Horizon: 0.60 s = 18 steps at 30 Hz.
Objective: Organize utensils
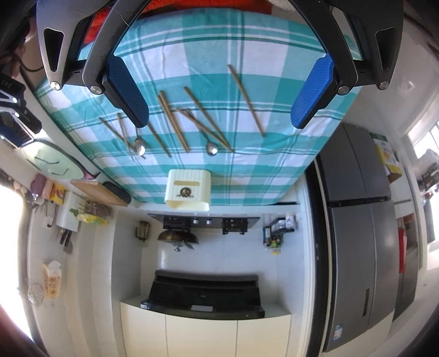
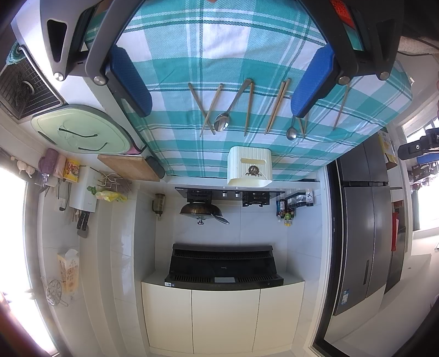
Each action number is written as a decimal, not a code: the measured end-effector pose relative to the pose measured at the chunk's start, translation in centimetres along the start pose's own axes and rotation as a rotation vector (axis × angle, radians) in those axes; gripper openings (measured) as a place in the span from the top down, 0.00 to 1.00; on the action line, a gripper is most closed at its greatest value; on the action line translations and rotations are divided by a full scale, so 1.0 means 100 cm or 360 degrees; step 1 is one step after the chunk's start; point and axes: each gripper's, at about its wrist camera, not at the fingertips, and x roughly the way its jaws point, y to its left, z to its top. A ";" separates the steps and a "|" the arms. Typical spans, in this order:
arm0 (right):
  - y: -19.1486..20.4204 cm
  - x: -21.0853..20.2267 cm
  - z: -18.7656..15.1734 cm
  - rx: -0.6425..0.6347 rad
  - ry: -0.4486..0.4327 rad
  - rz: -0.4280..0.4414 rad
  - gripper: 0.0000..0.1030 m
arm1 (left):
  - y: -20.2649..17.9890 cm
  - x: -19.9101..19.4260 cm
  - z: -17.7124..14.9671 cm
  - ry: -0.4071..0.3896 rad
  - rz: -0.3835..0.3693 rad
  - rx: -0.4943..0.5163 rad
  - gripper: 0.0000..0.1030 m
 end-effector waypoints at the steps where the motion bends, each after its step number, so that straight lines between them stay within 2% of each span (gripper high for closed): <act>1: 0.000 0.001 0.000 0.0003 0.0003 -0.0001 0.00 | 0.000 0.001 0.001 0.0003 -0.0002 0.0002 0.00; 7: -0.003 0.004 0.000 0.0003 0.0008 -0.0009 0.00 | 0.004 0.011 0.001 0.0052 -0.0014 -0.0013 0.00; 11: -0.008 0.012 0.003 0.0006 0.0012 -0.0023 0.00 | 0.012 0.024 0.003 0.0106 -0.0033 -0.0077 0.00; 18: -0.023 0.036 0.008 0.0029 0.0054 -0.0068 0.00 | 0.024 0.054 0.007 0.0177 0.0017 -0.0106 0.00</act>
